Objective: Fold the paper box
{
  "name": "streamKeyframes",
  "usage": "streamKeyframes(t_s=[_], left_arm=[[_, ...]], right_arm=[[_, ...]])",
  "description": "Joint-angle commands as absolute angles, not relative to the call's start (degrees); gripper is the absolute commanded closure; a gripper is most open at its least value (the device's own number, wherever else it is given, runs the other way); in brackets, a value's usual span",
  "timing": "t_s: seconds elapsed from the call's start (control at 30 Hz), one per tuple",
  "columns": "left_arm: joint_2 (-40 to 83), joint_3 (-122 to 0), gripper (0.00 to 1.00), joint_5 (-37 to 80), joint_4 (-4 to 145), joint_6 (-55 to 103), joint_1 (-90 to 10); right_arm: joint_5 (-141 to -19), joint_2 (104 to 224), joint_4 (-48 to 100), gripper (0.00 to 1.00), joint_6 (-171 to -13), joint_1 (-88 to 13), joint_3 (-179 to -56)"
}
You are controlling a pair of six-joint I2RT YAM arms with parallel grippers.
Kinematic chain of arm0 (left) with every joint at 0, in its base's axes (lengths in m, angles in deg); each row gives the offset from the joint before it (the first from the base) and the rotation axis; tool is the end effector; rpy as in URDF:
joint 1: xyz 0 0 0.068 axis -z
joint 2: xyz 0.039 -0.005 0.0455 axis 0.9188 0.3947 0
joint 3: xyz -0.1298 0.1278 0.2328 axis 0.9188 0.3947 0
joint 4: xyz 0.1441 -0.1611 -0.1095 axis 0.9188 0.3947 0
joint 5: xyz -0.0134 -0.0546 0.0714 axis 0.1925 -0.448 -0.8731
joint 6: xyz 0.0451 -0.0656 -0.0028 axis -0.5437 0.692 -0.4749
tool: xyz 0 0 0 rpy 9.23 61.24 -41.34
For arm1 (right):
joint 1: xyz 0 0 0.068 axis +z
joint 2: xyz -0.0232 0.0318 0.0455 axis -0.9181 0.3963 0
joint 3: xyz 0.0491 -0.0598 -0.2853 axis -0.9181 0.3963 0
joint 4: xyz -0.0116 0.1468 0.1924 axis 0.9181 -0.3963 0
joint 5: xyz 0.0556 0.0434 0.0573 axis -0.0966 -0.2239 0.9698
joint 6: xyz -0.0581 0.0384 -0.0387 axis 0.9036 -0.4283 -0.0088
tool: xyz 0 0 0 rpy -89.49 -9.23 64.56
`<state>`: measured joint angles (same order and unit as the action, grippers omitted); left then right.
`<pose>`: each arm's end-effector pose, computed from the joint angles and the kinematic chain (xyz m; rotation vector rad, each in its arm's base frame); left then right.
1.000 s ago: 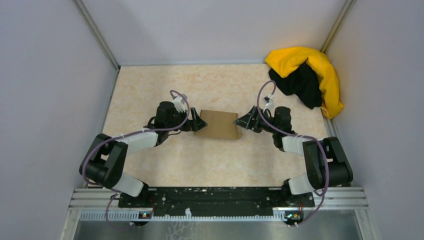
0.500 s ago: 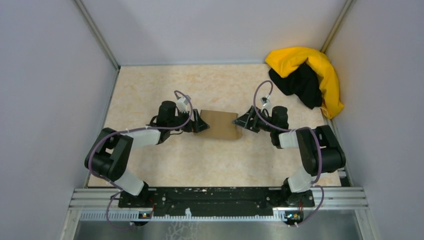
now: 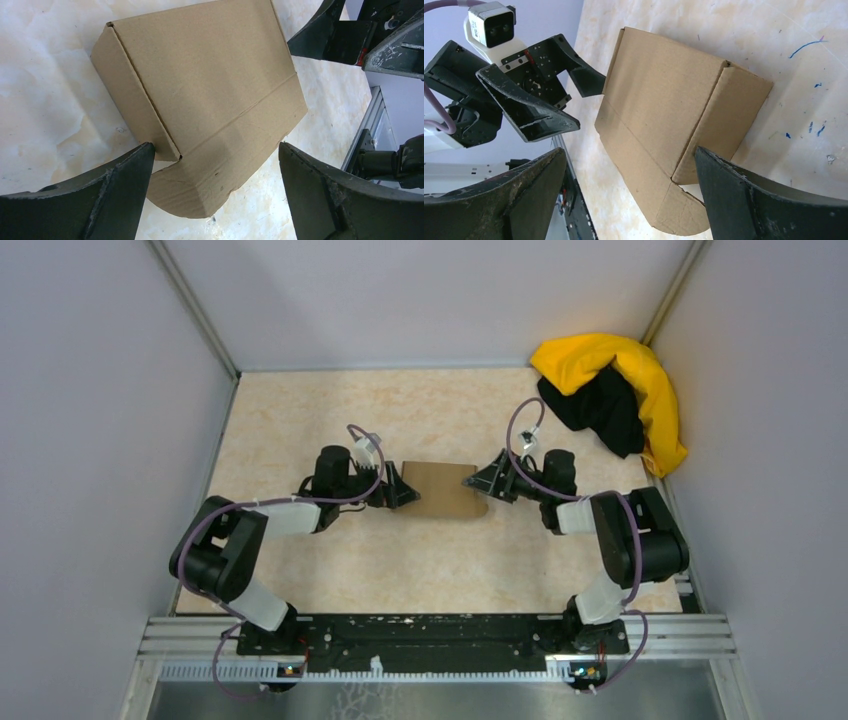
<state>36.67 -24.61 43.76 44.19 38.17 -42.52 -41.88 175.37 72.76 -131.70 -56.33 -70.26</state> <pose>0.2771 -0.1631 0.1905 0.3244 2.1253 -1.0766 0.2858 0.1024 0.1868 0.0372 2.0468 1.4054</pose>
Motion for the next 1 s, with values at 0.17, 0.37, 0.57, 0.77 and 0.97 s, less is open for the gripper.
streamKeyframes(t_s=[0.17, 0.37, 0.57, 0.77, 0.97], left_arm=[[36.3, -23.5, 0.01, 45.9, 41.2, 38.9, -42.7], [36.4, -23.1, 0.01, 45.8, 41.2, 39.0, -42.6], [36.5, -23.0, 0.01, 46.2, 41.1, 39.0, -42.6], [35.9, -23.2, 0.01, 46.7, 41.3, 39.1, -42.2], [34.3, -23.4, 0.01, 46.4, 42.7, 39.0, -41.1]], right_arm=[[-40.9, 175.9, 76.4, 0.01, -131.0, -56.4, -69.5], [-41.7, 176.8, 74.3, 0.01, -129.5, -56.4, -69.9], [-41.7, 178.2, 74.9, 0.01, -129.7, -56.4, -70.5], [-40.3, 178.8, 78.1, 0.01, -131.6, -56.4, -70.0], [-39.1, 176.9, 78.5, 0.01, -132.5, -56.3, -69.7]])
